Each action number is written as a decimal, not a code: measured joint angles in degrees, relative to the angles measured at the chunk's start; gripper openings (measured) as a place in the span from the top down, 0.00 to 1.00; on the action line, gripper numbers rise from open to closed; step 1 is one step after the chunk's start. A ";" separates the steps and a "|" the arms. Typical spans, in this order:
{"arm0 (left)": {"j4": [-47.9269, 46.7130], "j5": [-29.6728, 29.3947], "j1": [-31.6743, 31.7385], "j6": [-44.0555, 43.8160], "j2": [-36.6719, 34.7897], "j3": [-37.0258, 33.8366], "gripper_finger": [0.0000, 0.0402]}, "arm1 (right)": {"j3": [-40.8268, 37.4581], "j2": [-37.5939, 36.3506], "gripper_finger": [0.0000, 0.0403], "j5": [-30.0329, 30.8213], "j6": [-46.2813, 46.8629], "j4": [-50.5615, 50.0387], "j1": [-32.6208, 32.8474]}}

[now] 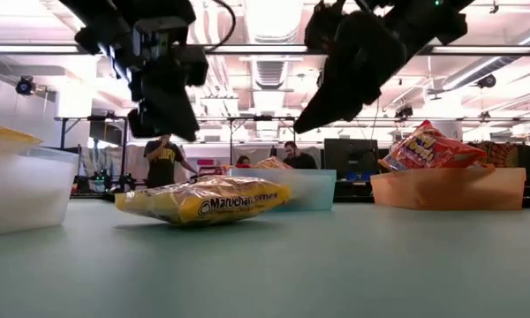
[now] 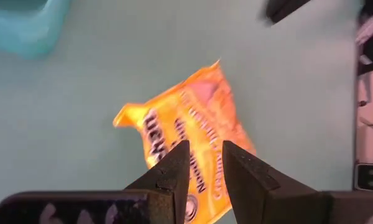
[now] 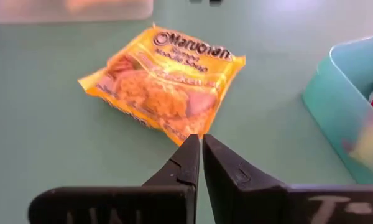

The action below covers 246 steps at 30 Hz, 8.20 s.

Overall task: Sort Maruchan noodles
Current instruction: Put the yellow noodle pack into the transparent bin, then return to Home Position

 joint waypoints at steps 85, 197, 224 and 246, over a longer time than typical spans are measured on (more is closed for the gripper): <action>47.32 17.99 -2.49 -4.56 16.67 -14.38 0.99 | 0.00 -1.65 0.97 -0.09 -0.14 1.33 0.07; 48.12 -38.90 -11.52 35.66 -47.42 -43.42 1.00 | 0.00 -1.65 0.97 -0.09 -0.14 1.31 0.07; 34.35 -40.53 -11.54 12.23 -55.48 -43.71 1.00 | -0.02 -1.65 0.97 -0.09 -0.14 1.31 0.06; 17.73 -38.65 -11.58 12.23 -70.98 -43.75 1.00 | -0.02 -1.65 0.97 -0.09 -0.14 1.31 0.05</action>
